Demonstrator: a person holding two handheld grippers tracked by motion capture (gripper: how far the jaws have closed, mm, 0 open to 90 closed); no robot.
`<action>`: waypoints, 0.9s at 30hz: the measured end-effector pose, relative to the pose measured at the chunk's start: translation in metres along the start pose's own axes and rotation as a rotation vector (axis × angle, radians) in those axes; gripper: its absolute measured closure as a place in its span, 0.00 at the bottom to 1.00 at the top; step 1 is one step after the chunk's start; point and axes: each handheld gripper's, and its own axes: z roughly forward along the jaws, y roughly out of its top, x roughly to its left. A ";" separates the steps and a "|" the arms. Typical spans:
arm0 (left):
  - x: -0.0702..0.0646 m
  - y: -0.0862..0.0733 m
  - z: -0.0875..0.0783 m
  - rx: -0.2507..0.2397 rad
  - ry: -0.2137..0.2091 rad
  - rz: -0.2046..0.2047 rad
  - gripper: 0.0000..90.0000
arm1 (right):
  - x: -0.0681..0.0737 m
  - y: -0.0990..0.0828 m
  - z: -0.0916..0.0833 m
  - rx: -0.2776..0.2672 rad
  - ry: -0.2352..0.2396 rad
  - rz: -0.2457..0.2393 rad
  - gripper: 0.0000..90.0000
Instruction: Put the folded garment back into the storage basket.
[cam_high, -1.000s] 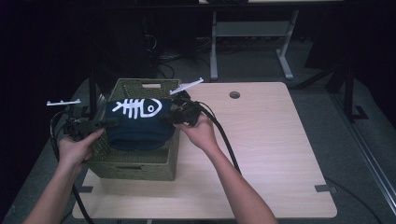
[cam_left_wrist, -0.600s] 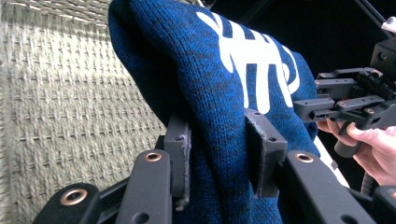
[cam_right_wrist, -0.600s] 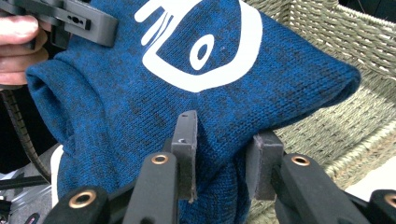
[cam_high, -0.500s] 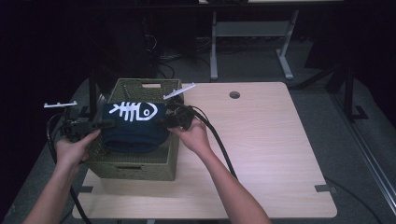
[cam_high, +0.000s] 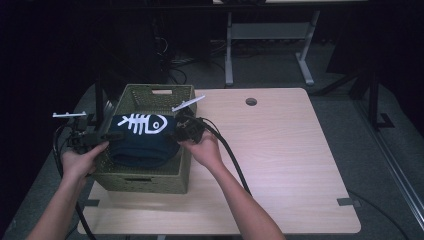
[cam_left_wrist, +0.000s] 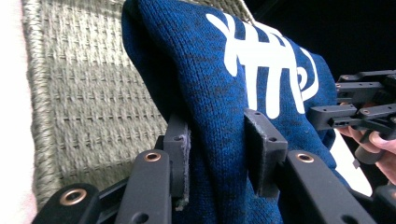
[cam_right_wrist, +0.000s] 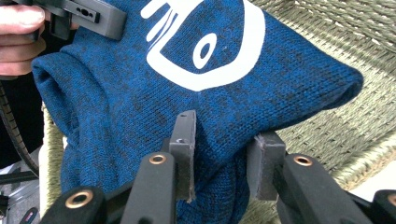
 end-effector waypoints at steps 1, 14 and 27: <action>0.000 0.000 0.001 0.002 0.004 0.002 0.71 | -0.001 0.000 0.002 0.002 -0.002 0.001 0.74; 0.001 0.001 0.008 0.028 0.049 0.034 0.66 | -0.003 -0.004 0.007 0.017 -0.023 -0.003 0.66; -0.001 0.007 0.001 -0.015 0.072 0.052 0.56 | -0.004 0.003 -0.022 -0.028 -0.101 -0.031 0.49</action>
